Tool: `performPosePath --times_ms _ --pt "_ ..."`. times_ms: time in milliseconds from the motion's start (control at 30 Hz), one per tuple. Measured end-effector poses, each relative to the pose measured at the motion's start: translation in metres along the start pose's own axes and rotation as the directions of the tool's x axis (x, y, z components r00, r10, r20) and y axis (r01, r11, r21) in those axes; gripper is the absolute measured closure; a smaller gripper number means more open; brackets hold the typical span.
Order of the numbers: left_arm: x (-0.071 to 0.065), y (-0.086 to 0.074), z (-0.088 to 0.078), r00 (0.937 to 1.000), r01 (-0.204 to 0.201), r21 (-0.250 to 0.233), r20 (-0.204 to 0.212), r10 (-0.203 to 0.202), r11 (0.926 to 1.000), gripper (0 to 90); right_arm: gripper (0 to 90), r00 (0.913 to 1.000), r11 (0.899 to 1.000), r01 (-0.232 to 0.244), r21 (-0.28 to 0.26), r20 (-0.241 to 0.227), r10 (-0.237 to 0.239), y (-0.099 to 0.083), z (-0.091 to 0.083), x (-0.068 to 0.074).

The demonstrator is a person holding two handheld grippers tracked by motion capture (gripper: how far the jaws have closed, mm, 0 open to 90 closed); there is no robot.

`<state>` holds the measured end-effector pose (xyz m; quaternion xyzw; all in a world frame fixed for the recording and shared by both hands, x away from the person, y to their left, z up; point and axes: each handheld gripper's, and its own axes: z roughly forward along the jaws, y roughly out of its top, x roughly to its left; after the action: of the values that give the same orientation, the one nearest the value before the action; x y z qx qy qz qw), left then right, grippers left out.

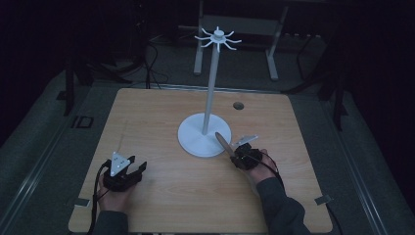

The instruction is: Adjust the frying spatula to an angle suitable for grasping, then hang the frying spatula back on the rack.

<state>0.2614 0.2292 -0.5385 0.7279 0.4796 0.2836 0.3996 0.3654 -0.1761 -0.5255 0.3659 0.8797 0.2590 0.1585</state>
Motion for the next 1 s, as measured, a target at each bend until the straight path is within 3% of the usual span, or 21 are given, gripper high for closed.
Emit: performPosePath --times_ms 533,1000 --pt "0.001 0.000 -0.002 1.0000 0.006 -0.009 -0.006 -0.006 0.9999 48.6 74.6 0.9999 0.998 -0.016 -0.068 0.005 0.016 0.002 -0.014 -0.001" --pt "0.000 -0.001 -0.002 0.9999 0.007 -0.004 -0.009 -0.007 1.0000 48.6 74.6 0.9989 0.989 -0.042 -0.139 0.012 0.045 0.002 -0.027 -0.004"
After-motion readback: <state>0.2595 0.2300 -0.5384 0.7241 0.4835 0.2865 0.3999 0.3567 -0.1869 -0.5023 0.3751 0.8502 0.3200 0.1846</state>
